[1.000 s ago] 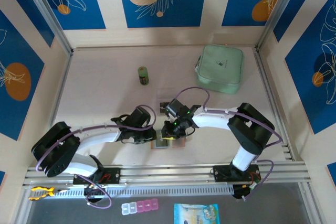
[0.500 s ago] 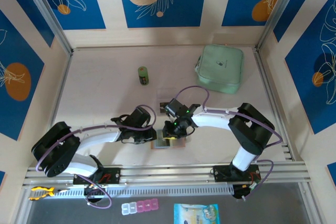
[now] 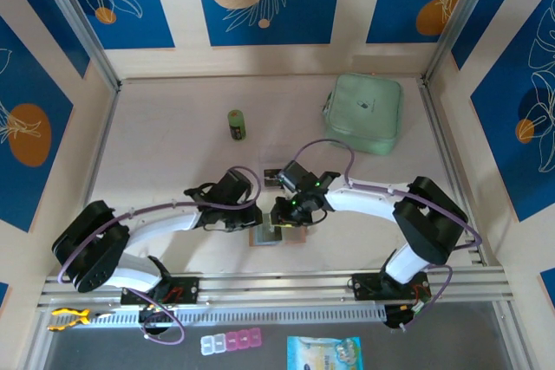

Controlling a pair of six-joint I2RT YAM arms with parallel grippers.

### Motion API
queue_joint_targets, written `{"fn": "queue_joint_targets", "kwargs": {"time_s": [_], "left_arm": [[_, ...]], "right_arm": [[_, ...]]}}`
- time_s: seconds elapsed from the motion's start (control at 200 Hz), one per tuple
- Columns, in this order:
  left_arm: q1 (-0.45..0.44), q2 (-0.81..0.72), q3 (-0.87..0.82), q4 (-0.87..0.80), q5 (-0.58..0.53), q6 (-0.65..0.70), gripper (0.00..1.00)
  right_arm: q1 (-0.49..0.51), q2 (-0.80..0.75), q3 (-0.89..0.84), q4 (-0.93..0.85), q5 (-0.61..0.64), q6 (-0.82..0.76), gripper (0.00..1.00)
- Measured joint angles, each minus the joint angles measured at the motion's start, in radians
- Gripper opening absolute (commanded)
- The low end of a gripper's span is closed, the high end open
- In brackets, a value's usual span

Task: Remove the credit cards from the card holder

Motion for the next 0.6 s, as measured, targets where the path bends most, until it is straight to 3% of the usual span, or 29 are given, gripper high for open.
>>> {"fn": "queue_joint_targets", "kwargs": {"time_s": [0.6], "left_arm": [[-0.013, 0.079, 0.012, 0.02, 0.041, 0.0, 0.02]], "right_arm": [[-0.037, 0.0, -0.055, 0.036, -0.021, 0.003, 0.27]]}}
